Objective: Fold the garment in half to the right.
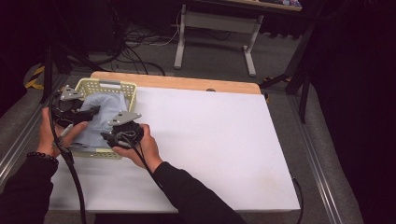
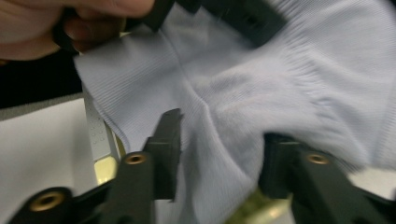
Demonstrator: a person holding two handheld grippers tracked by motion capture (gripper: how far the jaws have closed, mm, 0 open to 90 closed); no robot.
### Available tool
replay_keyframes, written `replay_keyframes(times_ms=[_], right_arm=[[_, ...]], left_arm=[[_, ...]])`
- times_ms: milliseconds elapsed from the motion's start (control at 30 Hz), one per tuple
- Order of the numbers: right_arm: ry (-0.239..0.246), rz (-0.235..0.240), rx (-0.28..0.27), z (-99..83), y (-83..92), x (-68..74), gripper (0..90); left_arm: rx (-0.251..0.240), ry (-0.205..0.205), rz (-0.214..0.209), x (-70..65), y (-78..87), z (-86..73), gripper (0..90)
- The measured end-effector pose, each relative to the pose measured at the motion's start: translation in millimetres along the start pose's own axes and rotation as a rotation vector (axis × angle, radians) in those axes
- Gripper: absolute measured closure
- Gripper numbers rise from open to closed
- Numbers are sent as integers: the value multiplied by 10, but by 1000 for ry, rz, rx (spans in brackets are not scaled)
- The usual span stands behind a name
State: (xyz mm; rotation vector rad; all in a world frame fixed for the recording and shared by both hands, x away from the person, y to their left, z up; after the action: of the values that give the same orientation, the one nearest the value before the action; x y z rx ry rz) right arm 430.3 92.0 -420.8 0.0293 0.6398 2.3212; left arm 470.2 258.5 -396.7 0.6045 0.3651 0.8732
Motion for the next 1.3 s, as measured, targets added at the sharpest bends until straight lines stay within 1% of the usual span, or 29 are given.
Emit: replay_keyframes(times_ms=[67, 100, 167, 200, 267, 300, 333, 367, 400, 433, 467, 533, 567, 633, 667, 733, 800, 867, 900, 967, 1033, 1067, 1100, 1167, 1233, 1267, 1300], right_arm=[[-2, 0, -18, -21, 93, -28, 458], [6, -11, -33, -29, 147, -50, 440], [7, -23, -62, -43, 256, -104, 422], [11, -32, -74, -51, 310, -141, 417], [11, -42, -97, -71, 421, -219, 412], [11, -51, -104, -86, 479, -260, 410], [21, -60, -109, -105, 537, -297, 411], [35, -68, -113, -128, 593, -332, 414], [41, -75, -116, -158, 649, -360, 414], [47, -78, -116, -194, 704, -389, 418], [50, -84, -117, -234, 755, -416, 421], [54, -91, -101, -322, 843, -457, 424], [63, -94, -99, -370, 892, -479, 428], [67, -102, -97, -461, 984, -526, 429], [63, -102, -99, -503, 1033, -552, 428], [66, -109, -105, -584, 1131, -603, 425], [61, -106, -111, -669, 1225, -661, 415], [53, -120, -121, -755, 1318, -729, 411], [45, -121, -123, -795, 1361, -761, 407], [41, -137, -120, -856, 1437, -820, 402], [42, -143, -122, -888, 1516, -865, 392], [40, -147, -129, -897, 1557, -885, 390], [38, -150, -134, -906, 1596, -904, 385], [38, -158, -139, -924, 1669, -931, 378], [66, -177, -131, -940, 1721, -949, 365], [78, -176, -119, -942, 1743, -956, 356], [89, -179, -114, -939, 1770, -969, 347]], left_arm=[[14, -3, 12, 29, -20, -14, 451], [11, 10, 5, 37, -22, -20, 431], [1, 16, 2, 45, -30, -22, 389], [2, 6, 9, 47, -35, -16, 376], [1, -8, 17, 41, -48, 1, 380], [6, -18, 18, 36, -56, 8, 433], [13, -34, 19, 36, -73, 17, 512], [24, -44, 15, 29, -98, 22, 561], [41, -53, 5, 25, -126, 25, 614], [52, -63, -3, 24, -162, 30, 696], [66, -64, -12, 18, -198, 30, 737], [91, -68, -29, 8, -278, 29, 818], [98, -77, -24, 7, -307, 33, 843], [110, -75, -41, -18, -367, 34, 860], [121, -87, -38, -25, -388, 39, 873], [125, -95, -32, -38, -411, 50, 873], [132, -94, -36, -42, -424, 55, 879], [137, -101, -30, -35, -441, 58, 880], [143, -95, -36, -42, -450, 55, 880], [148, -94, -34, -44, -463, 56, 882], [144, -88, -42, -51, -477, 53, 881], [149, -91, -40, -48, -484, 52, 882], [160, -86, -46, -54, -492, 45, 882], [162, -86, -51, -50, -503, 38, 880], [170, -83, -46, -53, -513, 26, 874], [174, -93, -35, -57, -504, 29, 871], [176, -97, -36, -68, -485, 33, 870]])
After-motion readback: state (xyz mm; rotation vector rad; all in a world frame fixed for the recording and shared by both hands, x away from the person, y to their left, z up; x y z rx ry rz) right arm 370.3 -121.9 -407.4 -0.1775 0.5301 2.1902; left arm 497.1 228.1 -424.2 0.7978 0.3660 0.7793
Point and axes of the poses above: each handheld gripper's, and its own axes: y roughly backward along the jaws, z roughly out of its top, x roughly to its left, the point moved 4 cm from there along -y, roughly forward along the jaws, and after that the axes turned 14 degrees about -z, right-handed, at the moved point
